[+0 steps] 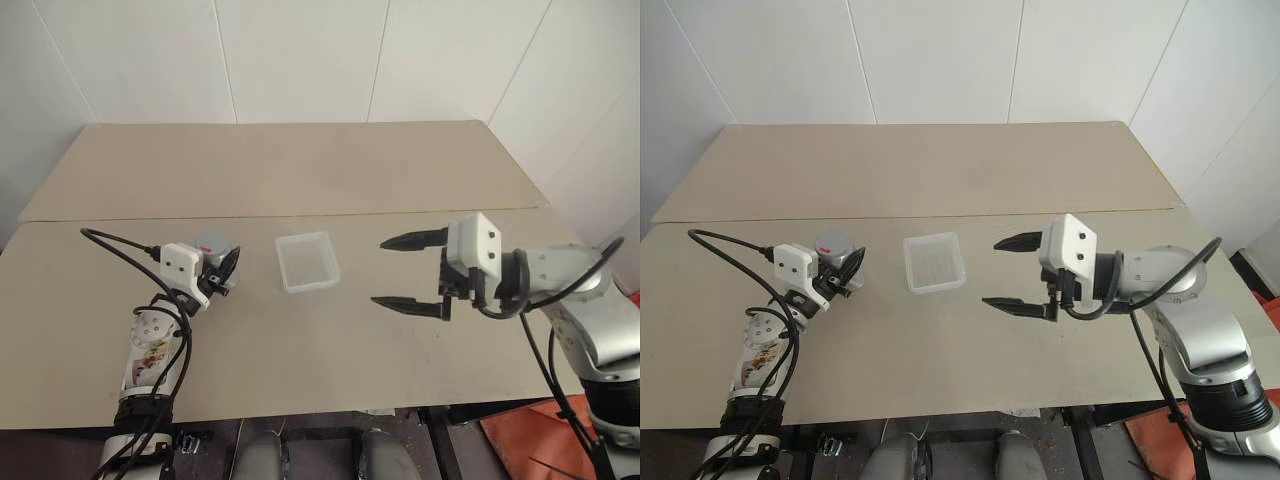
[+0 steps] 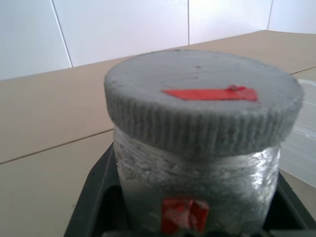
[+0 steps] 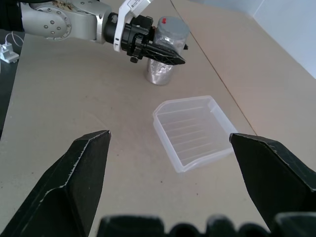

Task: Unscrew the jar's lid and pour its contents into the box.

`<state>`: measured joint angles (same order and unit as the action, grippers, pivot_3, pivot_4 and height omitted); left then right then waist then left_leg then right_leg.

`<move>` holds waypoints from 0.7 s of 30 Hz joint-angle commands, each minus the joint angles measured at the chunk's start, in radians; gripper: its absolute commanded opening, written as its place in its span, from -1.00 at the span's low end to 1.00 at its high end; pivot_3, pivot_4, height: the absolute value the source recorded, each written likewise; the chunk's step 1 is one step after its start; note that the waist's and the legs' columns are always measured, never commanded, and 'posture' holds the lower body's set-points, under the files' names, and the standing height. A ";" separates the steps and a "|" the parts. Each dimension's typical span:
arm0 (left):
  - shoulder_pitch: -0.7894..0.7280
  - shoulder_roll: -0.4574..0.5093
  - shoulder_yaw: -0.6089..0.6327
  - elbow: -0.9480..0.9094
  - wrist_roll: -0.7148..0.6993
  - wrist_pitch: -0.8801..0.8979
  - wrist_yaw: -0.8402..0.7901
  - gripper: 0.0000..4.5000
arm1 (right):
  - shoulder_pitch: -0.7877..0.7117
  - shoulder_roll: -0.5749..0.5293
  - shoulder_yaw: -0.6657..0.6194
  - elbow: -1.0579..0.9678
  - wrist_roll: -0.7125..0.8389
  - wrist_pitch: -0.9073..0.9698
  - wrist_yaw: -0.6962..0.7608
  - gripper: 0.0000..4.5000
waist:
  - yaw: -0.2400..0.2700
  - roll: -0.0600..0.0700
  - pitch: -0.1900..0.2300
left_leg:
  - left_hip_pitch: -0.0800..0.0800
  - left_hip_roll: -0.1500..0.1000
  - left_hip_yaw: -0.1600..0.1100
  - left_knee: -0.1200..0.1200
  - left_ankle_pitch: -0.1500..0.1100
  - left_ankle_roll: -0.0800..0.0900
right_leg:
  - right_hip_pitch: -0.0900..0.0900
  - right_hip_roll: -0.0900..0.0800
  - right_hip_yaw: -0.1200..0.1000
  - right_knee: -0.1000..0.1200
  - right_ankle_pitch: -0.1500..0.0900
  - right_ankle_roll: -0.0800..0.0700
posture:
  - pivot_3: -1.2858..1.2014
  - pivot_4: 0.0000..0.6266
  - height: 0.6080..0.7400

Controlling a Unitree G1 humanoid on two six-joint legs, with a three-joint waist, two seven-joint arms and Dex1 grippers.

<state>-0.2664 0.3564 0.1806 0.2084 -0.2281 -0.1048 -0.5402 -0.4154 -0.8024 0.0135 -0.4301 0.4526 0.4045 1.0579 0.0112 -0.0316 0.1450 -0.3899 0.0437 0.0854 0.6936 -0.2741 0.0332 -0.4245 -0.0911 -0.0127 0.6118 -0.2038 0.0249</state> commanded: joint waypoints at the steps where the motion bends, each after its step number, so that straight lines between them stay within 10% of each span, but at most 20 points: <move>1: 0.001 0.049 0.005 -0.119 -0.076 0.084 -0.068 -0.13 | -0.009 0.008 -0.016 -0.045 0.016 -0.004 -0.018 1.00 | 0.000 0.000 0.000 | 0.000 0.000 0.000 0.000 0.000 0.000 | 0.000 0.000 0.000 0.000 0.000 0.000 | 0.03 -0.52 1.00; 10: -0.089 0.383 0.007 -0.281 -0.433 0.468 -0.563 -0.13 | -0.206 0.168 0.015 0.002 0.170 0.120 -0.058 1.00 | -0.016 0.001 0.001 | 0.001 0.002 0.000 0.000 0.000 0.000 | -0.001 0.001 0.000 0.001 0.000 0.000 | 0.03 -0.52 1.00; 21: -0.389 0.214 -0.177 -0.096 -0.382 0.429 -0.754 -0.13 | -0.490 0.443 0.115 0.118 0.191 0.403 -0.333 1.00 | -0.009 0.001 0.001 | -0.003 -0.002 0.005 0.001 0.001 -0.001 | -0.001 0.001 -0.001 0.002 0.000 0.000 | 0.03 -0.52 1.00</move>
<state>-0.6210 0.5741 -0.0001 0.0970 -0.6217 0.3514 -1.2714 -0.8849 -0.3642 0.1377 -0.3172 0.6485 0.7753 0.7646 0.0024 -0.0308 0.1459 -0.3928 0.0418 0.0904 0.6946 -0.2733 0.0324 -0.4261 -0.0898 -0.0141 0.6138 -0.2040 0.0249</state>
